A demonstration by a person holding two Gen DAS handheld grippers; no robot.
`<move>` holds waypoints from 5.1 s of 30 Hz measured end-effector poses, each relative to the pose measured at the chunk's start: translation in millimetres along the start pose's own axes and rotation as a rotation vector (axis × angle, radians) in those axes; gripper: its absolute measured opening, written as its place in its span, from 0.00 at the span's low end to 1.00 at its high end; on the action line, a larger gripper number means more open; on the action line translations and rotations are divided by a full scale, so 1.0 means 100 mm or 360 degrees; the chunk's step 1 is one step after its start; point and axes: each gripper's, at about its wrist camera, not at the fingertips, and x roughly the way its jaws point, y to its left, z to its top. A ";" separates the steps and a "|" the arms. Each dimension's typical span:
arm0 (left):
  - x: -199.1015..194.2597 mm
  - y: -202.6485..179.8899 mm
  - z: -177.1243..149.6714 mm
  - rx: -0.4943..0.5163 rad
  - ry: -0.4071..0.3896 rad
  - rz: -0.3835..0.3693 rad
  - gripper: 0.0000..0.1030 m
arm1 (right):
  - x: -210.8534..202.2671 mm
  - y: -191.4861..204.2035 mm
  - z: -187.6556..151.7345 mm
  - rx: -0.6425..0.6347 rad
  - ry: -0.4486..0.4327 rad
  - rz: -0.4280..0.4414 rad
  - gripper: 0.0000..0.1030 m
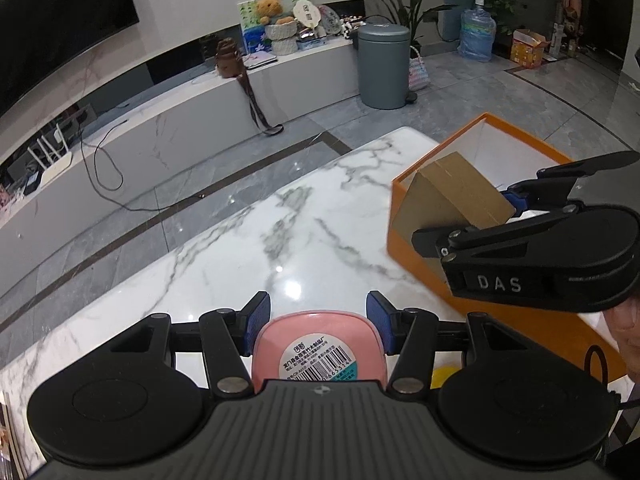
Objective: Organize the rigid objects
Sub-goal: 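Carry the pink cup and cardboard box with both tools over the orange box, then lower both tools into the orange box and open them to release the items, then move both open tools out of the box toward the jar and tape measure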
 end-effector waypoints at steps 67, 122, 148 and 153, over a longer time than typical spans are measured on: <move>0.87 -1.60 0.38 0.0281 0.0021 -0.0345 0.59 | -0.04 -1.64 -0.92 -0.0090 0.0423 -0.0286 0.44; 0.79 -1.60 0.31 0.0439 0.0131 -0.0285 0.84 | -0.14 -1.53 -0.90 -0.0154 0.0469 -0.0234 0.68; 0.14 -1.16 0.34 0.0270 -0.0053 -0.0108 0.84 | -0.48 -1.46 -0.56 -0.0012 0.0231 -0.0245 0.70; -0.11 -0.95 0.30 0.0250 -0.0066 -0.0043 0.84 | -0.59 -1.33 -0.52 -0.0004 0.0150 -0.0191 0.70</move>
